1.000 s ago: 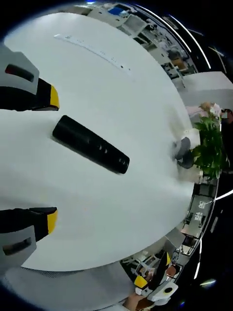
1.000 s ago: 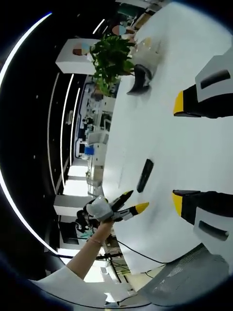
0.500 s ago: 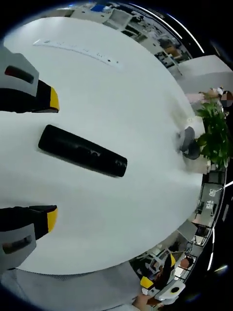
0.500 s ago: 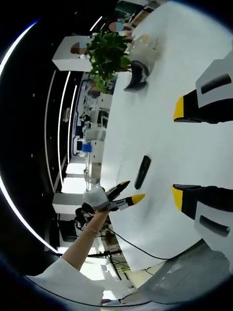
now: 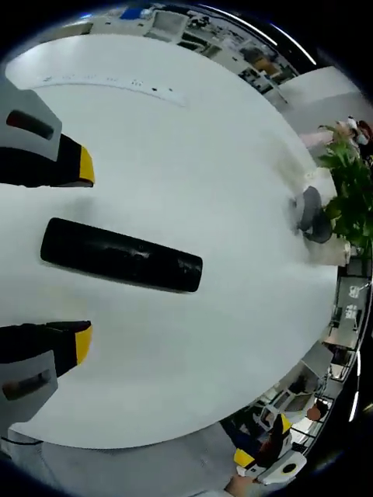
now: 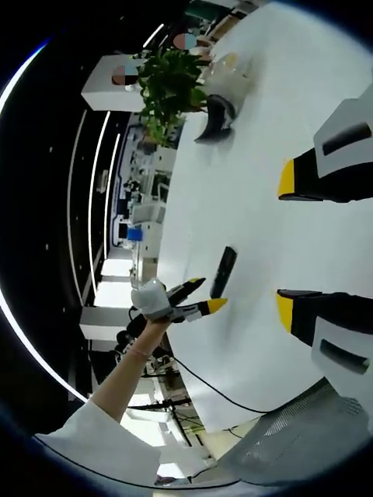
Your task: Press the specified remote control buttons in sequence, fully releasing each button before pressing the next.
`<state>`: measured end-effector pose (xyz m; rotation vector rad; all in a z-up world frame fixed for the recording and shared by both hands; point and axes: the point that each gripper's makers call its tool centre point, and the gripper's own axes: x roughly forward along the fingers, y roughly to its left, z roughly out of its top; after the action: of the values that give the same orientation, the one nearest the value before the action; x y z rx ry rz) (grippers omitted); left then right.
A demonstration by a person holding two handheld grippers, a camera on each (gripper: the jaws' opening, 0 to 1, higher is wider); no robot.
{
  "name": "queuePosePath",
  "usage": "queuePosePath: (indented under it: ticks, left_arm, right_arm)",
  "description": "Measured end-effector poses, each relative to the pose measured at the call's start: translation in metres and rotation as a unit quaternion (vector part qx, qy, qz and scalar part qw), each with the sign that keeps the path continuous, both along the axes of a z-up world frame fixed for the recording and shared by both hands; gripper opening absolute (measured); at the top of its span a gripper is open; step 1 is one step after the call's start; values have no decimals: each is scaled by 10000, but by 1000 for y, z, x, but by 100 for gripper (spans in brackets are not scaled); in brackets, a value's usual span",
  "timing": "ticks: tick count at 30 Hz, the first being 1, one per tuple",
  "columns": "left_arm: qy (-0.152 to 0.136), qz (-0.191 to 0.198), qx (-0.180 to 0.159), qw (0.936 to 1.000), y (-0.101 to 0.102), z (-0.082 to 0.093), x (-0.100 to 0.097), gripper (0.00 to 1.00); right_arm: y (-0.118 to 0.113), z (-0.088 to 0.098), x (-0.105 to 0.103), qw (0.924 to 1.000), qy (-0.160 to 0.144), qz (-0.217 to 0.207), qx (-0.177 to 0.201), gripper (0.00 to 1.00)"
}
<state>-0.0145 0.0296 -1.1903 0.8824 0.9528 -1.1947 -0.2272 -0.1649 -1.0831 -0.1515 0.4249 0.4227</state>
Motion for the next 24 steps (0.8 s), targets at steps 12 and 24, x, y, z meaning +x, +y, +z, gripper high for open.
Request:
queuePosePath:
  ticks: [12,24]
  left_arm:
    - [341,-645,366,9967,-9,-6,-8,46]
    - [220,-924,393,9947,-14,-7,-14,24]
  right_arm:
    - [-1,1,0,9999,5,-39,119,41]
    - [2,0,0,9999,23,30,127,39]
